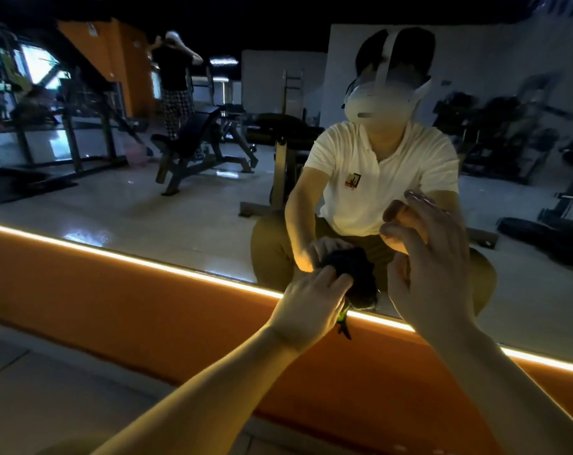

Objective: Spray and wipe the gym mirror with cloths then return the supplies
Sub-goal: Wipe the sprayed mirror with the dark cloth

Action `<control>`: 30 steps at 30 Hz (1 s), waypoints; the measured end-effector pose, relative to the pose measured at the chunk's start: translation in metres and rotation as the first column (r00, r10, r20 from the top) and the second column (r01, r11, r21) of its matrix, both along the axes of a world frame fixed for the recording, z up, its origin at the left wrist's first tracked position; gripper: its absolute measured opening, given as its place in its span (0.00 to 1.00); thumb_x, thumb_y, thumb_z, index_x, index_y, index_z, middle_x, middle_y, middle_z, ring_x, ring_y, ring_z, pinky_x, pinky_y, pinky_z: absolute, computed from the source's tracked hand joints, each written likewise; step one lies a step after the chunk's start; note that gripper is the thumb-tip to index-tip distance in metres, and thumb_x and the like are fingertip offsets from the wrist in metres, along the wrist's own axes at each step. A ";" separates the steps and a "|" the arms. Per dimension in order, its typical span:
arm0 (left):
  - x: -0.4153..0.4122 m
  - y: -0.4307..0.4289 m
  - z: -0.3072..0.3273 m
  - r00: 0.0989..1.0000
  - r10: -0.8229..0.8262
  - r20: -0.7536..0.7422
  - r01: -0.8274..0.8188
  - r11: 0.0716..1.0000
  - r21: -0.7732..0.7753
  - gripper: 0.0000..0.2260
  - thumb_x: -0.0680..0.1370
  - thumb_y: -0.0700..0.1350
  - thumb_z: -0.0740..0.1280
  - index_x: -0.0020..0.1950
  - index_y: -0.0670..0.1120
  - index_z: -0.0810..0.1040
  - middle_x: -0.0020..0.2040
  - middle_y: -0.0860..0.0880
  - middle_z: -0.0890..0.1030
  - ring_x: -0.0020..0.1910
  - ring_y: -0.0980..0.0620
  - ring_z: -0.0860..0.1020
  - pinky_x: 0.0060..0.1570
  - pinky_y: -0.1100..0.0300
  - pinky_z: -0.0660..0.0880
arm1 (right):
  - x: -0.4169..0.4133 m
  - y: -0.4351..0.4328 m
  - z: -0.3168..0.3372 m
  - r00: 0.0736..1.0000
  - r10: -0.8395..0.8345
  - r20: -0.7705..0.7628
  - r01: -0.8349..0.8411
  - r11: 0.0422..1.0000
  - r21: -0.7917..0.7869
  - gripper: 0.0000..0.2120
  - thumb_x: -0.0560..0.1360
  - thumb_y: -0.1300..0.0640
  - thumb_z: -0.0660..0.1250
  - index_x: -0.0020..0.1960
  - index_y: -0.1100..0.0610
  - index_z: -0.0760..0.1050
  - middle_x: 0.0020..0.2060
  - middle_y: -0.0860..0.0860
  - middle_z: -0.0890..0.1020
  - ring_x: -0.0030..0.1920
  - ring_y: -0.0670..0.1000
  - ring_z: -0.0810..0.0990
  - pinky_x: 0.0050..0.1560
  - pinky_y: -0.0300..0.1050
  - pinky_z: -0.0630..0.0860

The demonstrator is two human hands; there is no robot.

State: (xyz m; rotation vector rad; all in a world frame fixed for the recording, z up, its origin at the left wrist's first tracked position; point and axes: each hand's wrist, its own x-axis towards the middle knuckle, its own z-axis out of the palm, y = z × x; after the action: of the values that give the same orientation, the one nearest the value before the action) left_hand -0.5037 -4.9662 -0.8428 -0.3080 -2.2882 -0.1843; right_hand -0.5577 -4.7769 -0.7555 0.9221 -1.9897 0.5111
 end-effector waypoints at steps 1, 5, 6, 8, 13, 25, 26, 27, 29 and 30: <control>0.004 -0.008 0.001 1.000 0.015 0.009 -0.014 1.000 -0.010 0.14 0.78 0.44 0.69 0.62 0.47 0.73 0.55 0.45 0.81 0.50 0.48 0.83 0.46 0.49 0.85 | 0.001 -0.002 -0.001 1.000 0.004 0.005 -0.004 1.000 0.003 0.17 0.73 0.66 0.68 0.62 0.61 0.79 0.76 0.61 0.68 0.79 0.61 0.63 0.78 0.64 0.58; 0.030 -0.063 0.005 0.991 0.132 0.000 -0.132 0.989 0.068 0.19 0.70 0.42 0.80 0.58 0.46 0.78 0.53 0.47 0.82 0.49 0.49 0.84 0.50 0.54 0.84 | 0.001 -0.012 -0.007 1.000 0.004 -0.003 -0.004 1.000 -0.014 0.16 0.75 0.64 0.64 0.62 0.60 0.79 0.76 0.60 0.68 0.79 0.61 0.62 0.76 0.66 0.61; 0.037 -0.081 0.005 0.982 0.186 -0.021 -0.182 0.977 0.108 0.18 0.70 0.41 0.81 0.57 0.45 0.80 0.53 0.47 0.83 0.48 0.48 0.84 0.51 0.57 0.83 | 0.000 -0.014 -0.008 1.000 0.000 -0.010 0.000 1.000 -0.024 0.16 0.75 0.62 0.63 0.62 0.61 0.80 0.76 0.61 0.68 0.79 0.61 0.62 0.76 0.67 0.61; 0.054 -0.117 0.005 0.946 0.324 -0.031 -0.307 0.921 0.239 0.16 0.70 0.41 0.82 0.55 0.43 0.82 0.52 0.46 0.85 0.46 0.46 0.85 0.46 0.58 0.81 | -0.001 -0.017 -0.009 1.000 -0.013 -0.021 0.012 0.999 -0.042 0.17 0.75 0.61 0.63 0.62 0.61 0.80 0.75 0.61 0.69 0.78 0.62 0.63 0.75 0.67 0.62; 0.067 -0.138 -0.007 0.893 0.448 0.039 -0.441 0.858 0.264 0.13 0.69 0.37 0.81 0.50 0.44 0.83 0.46 0.44 0.86 0.39 0.43 0.85 0.37 0.58 0.79 | -0.005 -0.016 -0.012 0.999 -0.020 -0.034 0.018 0.999 -0.034 0.17 0.75 0.60 0.61 0.62 0.61 0.79 0.76 0.61 0.68 0.79 0.61 0.63 0.76 0.66 0.61; -0.014 0.024 -0.016 0.998 -0.046 0.048 0.047 0.999 -0.020 0.13 0.72 0.42 0.80 0.55 0.47 0.84 0.49 0.49 0.82 0.48 0.50 0.82 0.47 0.52 0.83 | -0.011 0.049 0.014 0.985 -0.171 -0.019 0.166 0.975 -0.148 0.19 0.75 0.66 0.58 0.63 0.57 0.78 0.76 0.56 0.69 0.77 0.59 0.65 0.77 0.54 0.59; -0.019 0.035 -0.017 0.998 -0.060 0.034 0.061 0.997 -0.035 0.13 0.71 0.42 0.80 0.54 0.47 0.84 0.49 0.49 0.82 0.48 0.50 0.82 0.46 0.52 0.83 | -0.014 0.059 0.011 0.982 -0.187 -0.029 0.180 0.971 -0.158 0.20 0.75 0.67 0.58 0.64 0.57 0.77 0.76 0.57 0.69 0.77 0.59 0.65 0.78 0.55 0.59; -0.024 0.045 -0.019 0.997 -0.075 0.021 0.076 0.996 -0.048 0.13 0.71 0.41 0.80 0.54 0.47 0.84 0.49 0.48 0.82 0.48 0.49 0.82 0.46 0.52 0.83 | -0.017 0.069 0.009 0.979 -0.201 -0.039 0.194 0.970 -0.146 0.21 0.75 0.67 0.59 0.65 0.58 0.76 0.76 0.58 0.69 0.77 0.60 0.65 0.78 0.58 0.59; -0.031 0.068 -0.021 0.994 -0.112 0.018 0.113 0.991 -0.067 0.13 0.72 0.41 0.79 0.55 0.46 0.84 0.50 0.48 0.81 0.49 0.49 0.81 0.49 0.52 0.83 | -0.023 0.091 0.006 0.969 -0.242 -0.043 0.237 0.966 -0.108 0.24 0.74 0.67 0.60 0.69 0.59 0.75 0.76 0.59 0.68 0.77 0.61 0.65 0.77 0.62 0.62; -0.036 0.079 -0.021 0.991 -0.132 0.004 0.132 0.987 -0.087 0.13 0.73 0.41 0.78 0.56 0.46 0.83 0.51 0.47 0.81 0.50 0.49 0.81 0.50 0.52 0.82 | -0.025 0.101 0.007 0.963 -0.266 -0.032 0.261 0.958 -0.118 0.24 0.74 0.67 0.61 0.70 0.59 0.74 0.76 0.59 0.68 0.77 0.61 0.65 0.76 0.63 0.63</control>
State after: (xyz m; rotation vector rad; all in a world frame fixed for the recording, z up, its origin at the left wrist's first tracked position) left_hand -0.5392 -4.8869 -0.8639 -0.5057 -2.2791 -0.1522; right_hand -0.5831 -4.6762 -0.7483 0.5819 -1.9803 0.4409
